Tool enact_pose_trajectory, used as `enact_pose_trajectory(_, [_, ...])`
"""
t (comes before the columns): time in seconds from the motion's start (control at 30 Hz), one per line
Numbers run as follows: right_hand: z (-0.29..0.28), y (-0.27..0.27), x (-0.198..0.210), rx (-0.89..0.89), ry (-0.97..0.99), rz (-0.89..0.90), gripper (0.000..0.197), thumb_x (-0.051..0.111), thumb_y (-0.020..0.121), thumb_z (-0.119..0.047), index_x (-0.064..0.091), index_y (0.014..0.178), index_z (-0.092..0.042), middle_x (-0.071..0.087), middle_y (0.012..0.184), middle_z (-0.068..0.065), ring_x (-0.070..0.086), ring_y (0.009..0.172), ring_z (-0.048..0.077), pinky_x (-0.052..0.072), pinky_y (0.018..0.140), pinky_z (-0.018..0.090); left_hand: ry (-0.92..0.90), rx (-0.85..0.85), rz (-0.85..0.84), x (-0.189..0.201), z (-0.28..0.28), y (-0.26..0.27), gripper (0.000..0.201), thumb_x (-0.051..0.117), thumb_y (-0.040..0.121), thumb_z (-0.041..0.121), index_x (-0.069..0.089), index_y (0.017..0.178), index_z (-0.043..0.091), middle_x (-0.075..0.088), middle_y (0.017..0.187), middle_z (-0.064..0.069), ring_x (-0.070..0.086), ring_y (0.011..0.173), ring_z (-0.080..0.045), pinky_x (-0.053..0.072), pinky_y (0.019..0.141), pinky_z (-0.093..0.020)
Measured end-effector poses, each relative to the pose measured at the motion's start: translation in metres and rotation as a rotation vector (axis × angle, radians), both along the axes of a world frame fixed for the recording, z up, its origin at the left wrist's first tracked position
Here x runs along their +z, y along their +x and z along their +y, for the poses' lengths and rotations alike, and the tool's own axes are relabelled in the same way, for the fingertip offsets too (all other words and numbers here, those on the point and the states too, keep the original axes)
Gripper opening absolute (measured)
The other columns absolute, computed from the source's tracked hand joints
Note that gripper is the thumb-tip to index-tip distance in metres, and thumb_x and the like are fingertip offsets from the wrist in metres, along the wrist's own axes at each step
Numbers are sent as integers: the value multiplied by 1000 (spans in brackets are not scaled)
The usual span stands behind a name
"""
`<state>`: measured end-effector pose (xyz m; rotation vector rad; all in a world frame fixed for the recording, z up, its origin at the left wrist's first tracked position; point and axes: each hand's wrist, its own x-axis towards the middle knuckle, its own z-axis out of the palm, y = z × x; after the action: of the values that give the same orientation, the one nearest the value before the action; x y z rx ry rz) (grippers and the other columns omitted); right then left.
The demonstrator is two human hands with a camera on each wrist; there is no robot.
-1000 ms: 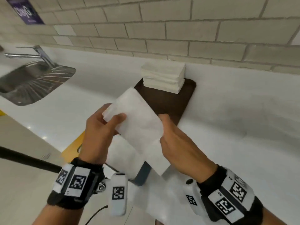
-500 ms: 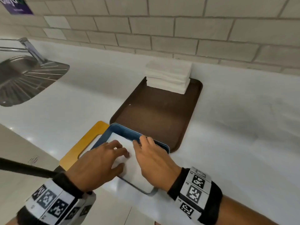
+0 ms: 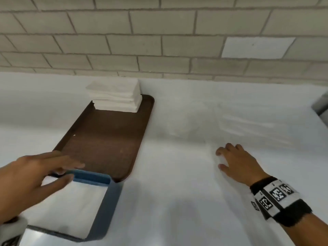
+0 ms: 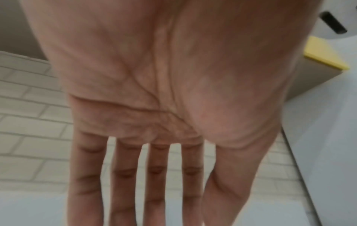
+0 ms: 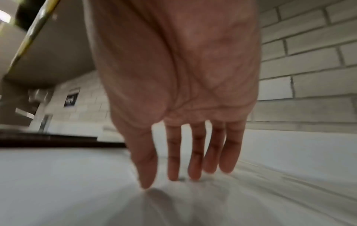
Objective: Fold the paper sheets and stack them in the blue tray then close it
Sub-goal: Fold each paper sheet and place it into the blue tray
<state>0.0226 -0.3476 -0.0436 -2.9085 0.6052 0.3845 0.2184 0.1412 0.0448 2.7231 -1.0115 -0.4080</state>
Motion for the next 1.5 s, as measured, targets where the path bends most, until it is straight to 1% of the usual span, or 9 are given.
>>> enact_pose_trajectory(0.23, [-14,-13,11,-16,225,-173,12,55,96,-27,62,105,-29,62,106,-10,61,96,13,44,72,26,-108,-233,-20,64,-185,-82,42,35,88,79,61,112,58,64,104,34,66,87,12,54,67,-13])
enact_pose_trajectory(0.43, [-11,-43,60,-176,844,-734,8,66,92,-23,69,98,-28,67,89,-15,63,80,1,48,68,10,-534,139,700,-14,-305,-153,65,65,63,87,68,111,43,73,111,20,69,105,-1,54,100,-35])
enact_pose_trajectory(0.57, [-24,-48,63,-104,1125,-438,27,50,99,-15,70,115,-23,73,105,-5,68,96,5,52,88,19,-895,311,940,-44,-368,-182,31,67,94,43,71,117,24,75,118,-2,71,113,-19,55,93,-37])
enact_pose_trajectory(0.67, [-70,-37,59,-357,1501,-387,27,43,97,-2,69,105,-4,71,88,11,69,76,23,54,76,31,-1011,533,954,-58,-392,-179,22,57,99,13,70,118,14,78,109,-7,75,100,-23,60,82,-36])
enact_pose_trajectory(0.77, [-131,-13,38,-336,994,-447,23,46,96,-6,68,94,-12,64,85,3,61,75,18,49,69,27,-928,613,898,-74,-395,-175,20,58,99,13,71,115,10,79,106,-8,75,99,-27,56,95,-50])
enact_pose_trajectory(0.9, [-200,20,5,-98,259,-309,37,55,92,-13,58,129,-18,50,134,5,48,122,24,42,101,37,-807,556,796,-77,-391,-174,17,59,100,18,74,107,11,79,100,-8,76,94,-27,58,91,-49])
enact_pose_trajectory(1.0, [-217,35,-10,-1,111,-172,48,58,93,-20,48,140,-22,48,138,4,48,125,27,42,102,39,-757,519,721,-72,-389,-169,17,58,101,19,74,101,13,80,96,-3,76,89,-20,58,81,-36])
enact_pose_trajectory(1.23, [-205,34,-15,33,-27,-231,26,55,90,-12,66,112,-19,65,113,2,61,103,24,43,80,29,-762,565,767,-76,-387,-144,16,59,100,14,71,110,10,79,101,-7,76,94,-27,59,83,-44])
enact_pose_trajectory(1.5, [-199,27,-21,22,22,-273,19,60,93,-36,62,100,-19,47,93,-6,55,99,19,38,71,28,-782,636,934,-90,-405,-125,22,58,99,11,68,118,7,78,106,-11,75,98,-30,60,80,-40])
